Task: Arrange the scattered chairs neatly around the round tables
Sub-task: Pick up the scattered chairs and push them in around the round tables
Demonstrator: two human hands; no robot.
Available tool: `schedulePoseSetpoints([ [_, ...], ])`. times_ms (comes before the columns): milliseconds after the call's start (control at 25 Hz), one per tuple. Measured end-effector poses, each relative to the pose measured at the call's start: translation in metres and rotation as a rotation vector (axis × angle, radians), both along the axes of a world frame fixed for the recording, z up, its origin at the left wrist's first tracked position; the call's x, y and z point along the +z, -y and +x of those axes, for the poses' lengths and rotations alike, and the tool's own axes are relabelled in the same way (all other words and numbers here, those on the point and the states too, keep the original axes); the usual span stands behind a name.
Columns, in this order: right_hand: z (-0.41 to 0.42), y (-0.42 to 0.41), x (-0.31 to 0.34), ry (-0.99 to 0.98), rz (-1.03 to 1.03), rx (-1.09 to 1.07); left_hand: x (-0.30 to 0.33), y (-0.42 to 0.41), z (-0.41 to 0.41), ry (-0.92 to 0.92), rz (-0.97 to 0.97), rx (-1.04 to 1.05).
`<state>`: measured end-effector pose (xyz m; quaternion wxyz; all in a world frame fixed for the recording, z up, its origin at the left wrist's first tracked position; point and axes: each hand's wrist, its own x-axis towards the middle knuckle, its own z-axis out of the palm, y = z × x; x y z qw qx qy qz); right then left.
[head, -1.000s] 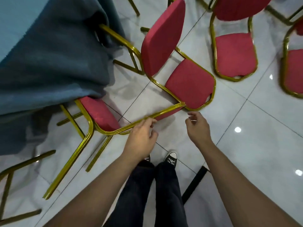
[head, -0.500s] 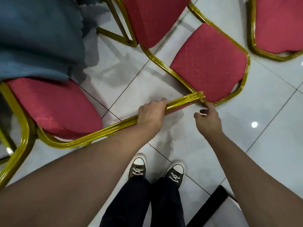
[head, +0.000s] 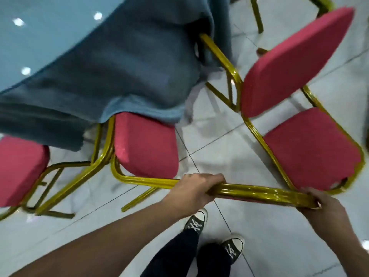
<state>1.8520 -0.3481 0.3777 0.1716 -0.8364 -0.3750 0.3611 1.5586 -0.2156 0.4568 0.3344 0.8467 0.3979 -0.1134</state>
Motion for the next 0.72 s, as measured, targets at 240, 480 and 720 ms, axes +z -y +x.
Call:
schedulePoseSetpoints([
  [240, -0.04, -0.014, 0.197, 0.114, 0.164, 0.367, 0.155, 0.014, -0.073, 0.146, 0.049, 0.226],
  [480, -0.128, -0.036, 0.34, 0.222, 0.397, 0.68, 0.265, 0.065, -0.144, 0.181, 0.31, 0.341],
  [720, -0.24, -0.021, 0.406, 0.36, 0.464, 0.946, 0.277, 0.148, -0.233, 0.163, 0.344, 0.508],
])
